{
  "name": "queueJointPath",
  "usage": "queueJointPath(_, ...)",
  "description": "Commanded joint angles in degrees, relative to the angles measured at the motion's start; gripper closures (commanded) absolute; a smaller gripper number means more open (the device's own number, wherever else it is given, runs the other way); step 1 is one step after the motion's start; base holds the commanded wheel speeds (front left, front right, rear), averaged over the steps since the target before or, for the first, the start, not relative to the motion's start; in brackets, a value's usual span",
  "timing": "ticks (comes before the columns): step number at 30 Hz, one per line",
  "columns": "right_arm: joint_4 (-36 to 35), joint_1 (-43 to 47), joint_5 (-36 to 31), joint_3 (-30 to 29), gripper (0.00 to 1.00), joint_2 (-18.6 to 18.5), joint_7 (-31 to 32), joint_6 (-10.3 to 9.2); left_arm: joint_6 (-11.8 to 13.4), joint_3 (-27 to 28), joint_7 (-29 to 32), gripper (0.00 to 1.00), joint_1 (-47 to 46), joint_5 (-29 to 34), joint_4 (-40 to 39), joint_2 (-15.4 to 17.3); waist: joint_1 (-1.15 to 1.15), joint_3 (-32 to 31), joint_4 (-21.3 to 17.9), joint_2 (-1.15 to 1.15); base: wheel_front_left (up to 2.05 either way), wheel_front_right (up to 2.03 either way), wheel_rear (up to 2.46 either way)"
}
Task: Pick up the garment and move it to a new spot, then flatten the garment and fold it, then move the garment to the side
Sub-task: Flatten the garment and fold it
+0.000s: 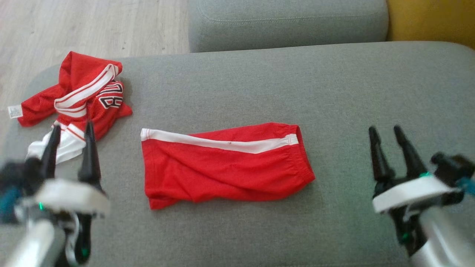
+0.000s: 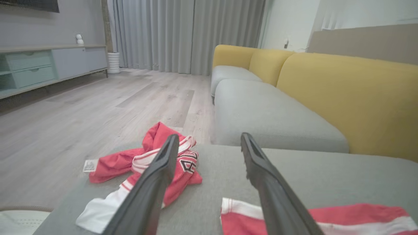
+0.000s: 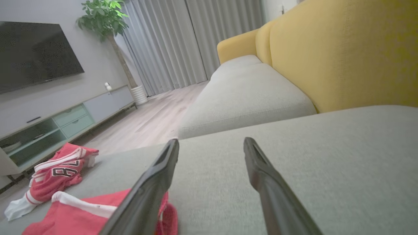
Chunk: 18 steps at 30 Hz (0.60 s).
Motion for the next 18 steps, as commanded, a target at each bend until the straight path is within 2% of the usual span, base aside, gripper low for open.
queueJointPath(1, -2.09, 0.21, -2.06, -0.16, 0.0, 1.04, -0.9, -0.04, -0.59, 5.2, -0.5, 0.0, -0.27, 4.05, -2.5, 0.25, 0.0, 0.08, -0.22, 0.0, 0.0, 0.0, 0.0)
queueJointPath(4, -2.7, 2.22, -6.14, -1.43, 0.0, 3.4, -0.88, -0.04, -1.65, 9.71, -0.5, 0.0, 4.85, 10.74, -4.14, -5.06, 0.0, 0.16, -0.51, 0.0, 0.0, 0.0, 0.0)
queueJointPath(8, -3.52, 3.46, -10.48, -2.97, 0.0, 6.39, -0.84, -0.04, -4.45, 13.53, -0.5, 0.0, 9.05, 15.87, -3.57, -11.05, 0.0, 0.51, -0.65, 0.0, 0.0, 0.0, 0.0)
queueJointPath(14, -4.2, 3.2, -14.2, -4.92, 0.0, 8.08, 1.16, -0.04, -9.86, 17.44, -0.51, 0.0, 10.04, 20.28, -0.88, -16.29, 0.0, 1.11, 0.07, 0.0, 0.0, 0.0, 0.0)
queueJointPath(18, -4.68, 1.74, -14.94, -3.61, 0.0, 7.92, 5.16, -0.04, -12.82, 19.57, -0.51, 0.0, 9.69, 21.76, 0.66, -19.21, 0.0, 1.86, 0.68, 0.0, 0.0, 0.0, 0.0)
